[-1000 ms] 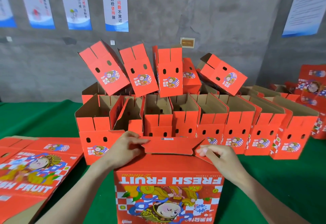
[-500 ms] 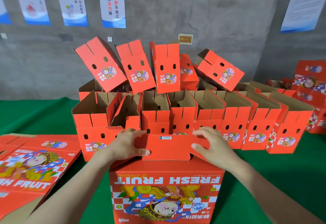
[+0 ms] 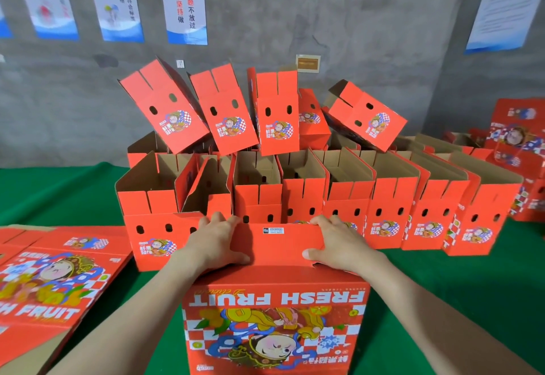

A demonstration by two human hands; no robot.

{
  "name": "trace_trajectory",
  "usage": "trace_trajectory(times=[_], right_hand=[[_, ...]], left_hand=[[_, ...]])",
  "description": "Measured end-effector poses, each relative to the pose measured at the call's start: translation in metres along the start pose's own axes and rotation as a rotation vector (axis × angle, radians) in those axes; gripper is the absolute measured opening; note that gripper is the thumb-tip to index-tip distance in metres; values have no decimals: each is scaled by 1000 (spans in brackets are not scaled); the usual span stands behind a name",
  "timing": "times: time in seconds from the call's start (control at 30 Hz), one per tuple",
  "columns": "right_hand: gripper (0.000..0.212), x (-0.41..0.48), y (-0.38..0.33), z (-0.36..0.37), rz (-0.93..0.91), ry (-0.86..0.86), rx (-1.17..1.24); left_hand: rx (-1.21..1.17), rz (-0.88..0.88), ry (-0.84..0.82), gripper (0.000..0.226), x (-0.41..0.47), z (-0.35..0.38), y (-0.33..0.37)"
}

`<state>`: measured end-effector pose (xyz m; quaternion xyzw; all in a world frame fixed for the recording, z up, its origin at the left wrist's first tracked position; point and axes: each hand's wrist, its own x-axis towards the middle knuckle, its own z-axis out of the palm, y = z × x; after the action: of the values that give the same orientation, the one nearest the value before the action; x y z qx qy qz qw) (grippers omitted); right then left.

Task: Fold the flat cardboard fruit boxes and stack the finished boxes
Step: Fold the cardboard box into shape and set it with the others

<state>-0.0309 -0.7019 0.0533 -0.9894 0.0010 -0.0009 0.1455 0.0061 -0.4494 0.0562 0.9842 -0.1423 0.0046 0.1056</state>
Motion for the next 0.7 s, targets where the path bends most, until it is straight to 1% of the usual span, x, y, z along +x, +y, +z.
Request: trace_trajectory(times=[0.13,0.33,0.37,0.4,0.47,0.53,0.57,0.63,0.7], right_hand=[[65,2,0,1,-5,6,-35],[66,4,6,3,-34,-1,-28],[67,3,7,3,-39,-10,-18],[69,2,8,3,-43,-17,-12],[70,1,10,3,-47,-19,2],[69,0,12,2,-43,-6,42],[68,0,12,0,-41,7,80],[68,-1,13,0,-38,38,165],[71,-1,15,0,-27,53,263]], left_hand=[[-14,1,7,89,1,1,-1],[-139,42,32,85,6,-3,-7],[-206,52,62,81,5,-4,-8],[-325,56,105,74,4,-5,-10],[-691,14,176,60,0,-9,-15],[-1076,-103,200,54,-7,-8,-22],[-1220,-170,197,50,-11,-5,-26],[-1390,-271,154,40,-20,7,-36],[-1406,-319,84,43,-30,22,-45]])
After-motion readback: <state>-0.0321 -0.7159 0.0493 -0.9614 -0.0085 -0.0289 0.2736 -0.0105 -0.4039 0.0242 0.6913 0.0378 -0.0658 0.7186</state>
